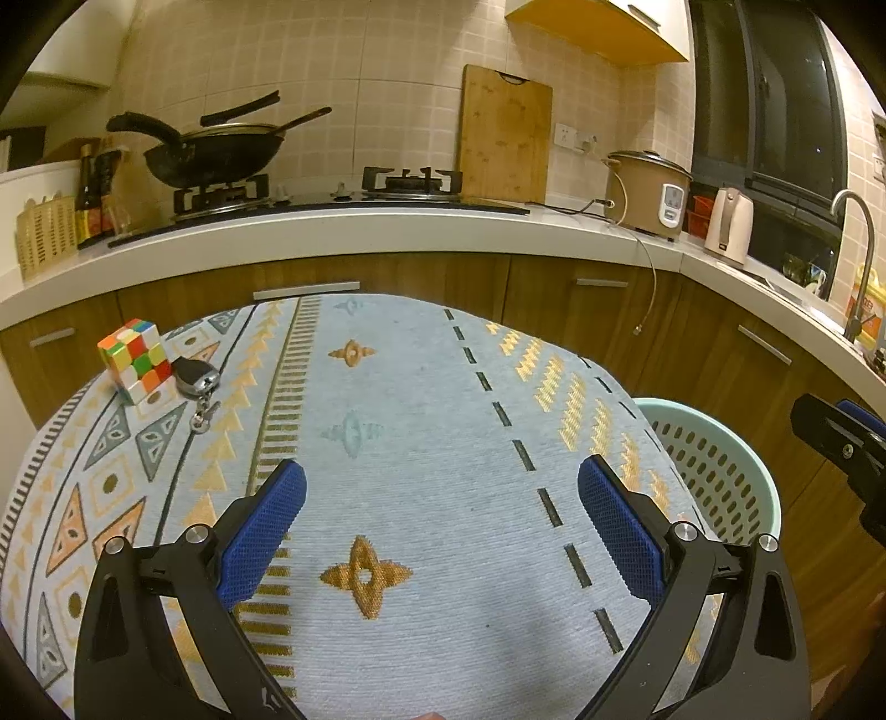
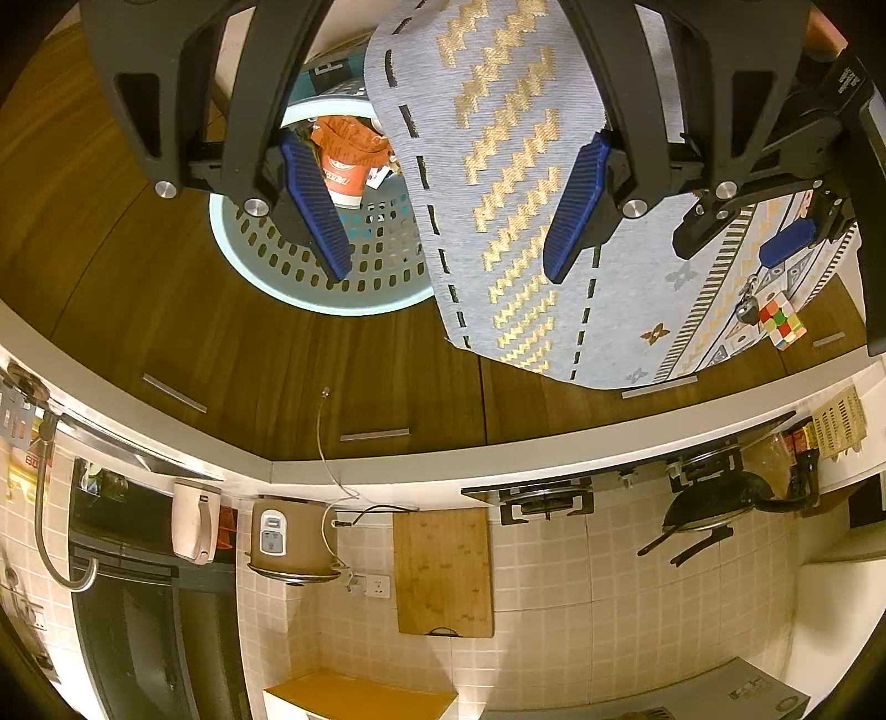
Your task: Collect trash
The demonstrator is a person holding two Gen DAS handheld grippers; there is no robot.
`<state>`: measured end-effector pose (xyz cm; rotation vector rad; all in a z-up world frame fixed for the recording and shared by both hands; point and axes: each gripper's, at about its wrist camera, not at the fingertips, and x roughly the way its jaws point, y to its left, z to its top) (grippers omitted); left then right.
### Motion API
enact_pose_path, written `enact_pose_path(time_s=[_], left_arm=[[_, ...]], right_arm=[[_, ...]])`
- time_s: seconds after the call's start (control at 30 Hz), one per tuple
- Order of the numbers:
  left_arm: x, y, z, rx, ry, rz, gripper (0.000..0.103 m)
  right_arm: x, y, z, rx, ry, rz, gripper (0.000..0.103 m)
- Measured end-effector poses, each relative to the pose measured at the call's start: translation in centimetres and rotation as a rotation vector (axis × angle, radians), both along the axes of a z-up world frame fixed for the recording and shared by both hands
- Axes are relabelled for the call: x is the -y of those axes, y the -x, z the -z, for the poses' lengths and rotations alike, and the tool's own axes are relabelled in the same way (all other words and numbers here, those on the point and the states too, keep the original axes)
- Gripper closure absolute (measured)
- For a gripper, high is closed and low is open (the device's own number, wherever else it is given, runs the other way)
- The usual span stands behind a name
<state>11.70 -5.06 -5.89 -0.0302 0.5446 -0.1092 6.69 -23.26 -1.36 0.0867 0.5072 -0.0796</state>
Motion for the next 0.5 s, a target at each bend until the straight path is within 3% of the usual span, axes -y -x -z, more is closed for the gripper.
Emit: enact_pose_path(time_s=[0.5], left_arm=[[0.07, 0.01, 0.11, 0.002, -0.006, 0.004, 0.007]], right_arm=[[-0.07, 0.10, -0.24, 0.004, 0.003, 0.003, 0.034]])
